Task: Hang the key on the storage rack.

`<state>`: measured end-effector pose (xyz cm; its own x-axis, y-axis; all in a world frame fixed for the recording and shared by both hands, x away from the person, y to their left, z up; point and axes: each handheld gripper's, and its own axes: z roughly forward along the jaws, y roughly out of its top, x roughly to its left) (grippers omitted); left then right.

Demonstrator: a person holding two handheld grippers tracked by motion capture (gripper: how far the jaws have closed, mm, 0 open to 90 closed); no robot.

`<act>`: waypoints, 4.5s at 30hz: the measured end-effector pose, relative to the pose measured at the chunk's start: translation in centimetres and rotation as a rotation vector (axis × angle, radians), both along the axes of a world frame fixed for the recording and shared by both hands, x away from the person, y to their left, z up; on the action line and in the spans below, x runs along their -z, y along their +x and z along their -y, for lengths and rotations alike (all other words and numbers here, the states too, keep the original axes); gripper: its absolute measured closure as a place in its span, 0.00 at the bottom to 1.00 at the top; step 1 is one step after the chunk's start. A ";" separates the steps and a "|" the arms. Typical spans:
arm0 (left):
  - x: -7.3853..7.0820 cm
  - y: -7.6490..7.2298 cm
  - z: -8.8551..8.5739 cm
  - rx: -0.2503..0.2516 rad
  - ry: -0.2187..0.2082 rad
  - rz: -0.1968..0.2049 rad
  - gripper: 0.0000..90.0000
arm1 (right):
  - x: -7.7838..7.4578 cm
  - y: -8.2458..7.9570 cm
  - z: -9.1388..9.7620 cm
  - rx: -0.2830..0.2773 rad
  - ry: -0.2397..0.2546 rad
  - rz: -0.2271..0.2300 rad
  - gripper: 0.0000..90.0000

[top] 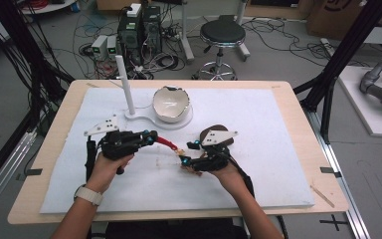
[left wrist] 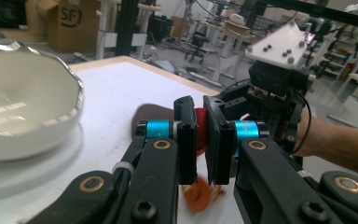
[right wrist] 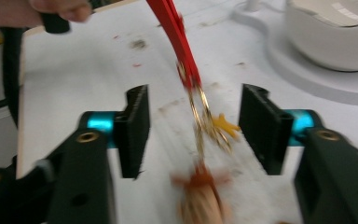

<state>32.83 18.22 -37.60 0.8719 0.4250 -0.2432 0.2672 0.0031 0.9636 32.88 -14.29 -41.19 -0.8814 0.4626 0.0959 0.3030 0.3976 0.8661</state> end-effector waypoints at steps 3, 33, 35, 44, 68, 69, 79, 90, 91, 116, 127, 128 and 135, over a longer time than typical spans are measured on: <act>-2.5 0.1 -0.7 -0.027 0.005 0.036 0.93 | -0.3 0.0 2.3 0.074 0.008 0.031 0.43; -17.3 3.3 -8.6 -0.477 0.159 0.080 0.93 | -1.5 -0.3 7.5 0.242 -0.029 0.125 0.35; -17.4 3.5 -8.9 -0.491 0.144 0.076 0.93 | -1.5 -0.3 7.6 0.245 -0.026 0.125 0.35; -17.1 4.9 -9.9 -0.507 0.060 0.046 0.93 | -1.6 -0.3 7.7 0.248 -0.025 0.127 0.35; -17.3 6.4 -9.3 -0.516 0.059 0.024 0.93 | -1.4 -0.2 7.6 0.235 -0.032 0.121 0.36; -17.2 6.6 -9.2 -0.522 0.060 0.022 0.93 | -1.4 -0.2 7.6 0.234 -0.035 0.123 0.36; -15.6 8.1 -9.0 -0.563 0.028 -0.002 0.93 | -1.3 -0.2 7.6 0.234 -0.031 0.117 0.36; -12.7 8.0 -10.2 -0.640 0.019 -0.043 0.87 | -1.3 -0.2 7.7 0.234 -0.028 0.115 0.36; -12.4 7.8 -10.4 -0.651 0.020 -0.050 0.77 | -1.3 -0.2 7.8 0.235 -0.030 0.119 0.36; -0.1 -3.9 -9.9 -0.632 0.164 0.126 0.19 | -1.9 -0.2 9.9 0.451 -0.195 0.171 0.24; 4.3 -4.9 -10.1 -0.677 0.198 0.065 0.19 | -1.3 -0.3 11.9 0.498 -0.232 0.170 0.23; 4.4 -5.0 -10.1 -0.677 0.194 0.065 0.19 | -1.3 -0.3 12.0 0.502 -0.230 0.170 0.24; 4.6 -5.4 -10.5 -0.694 0.196 0.077 0.19 | -1.2 0.0 12.0 0.528 -0.215 0.165 0.23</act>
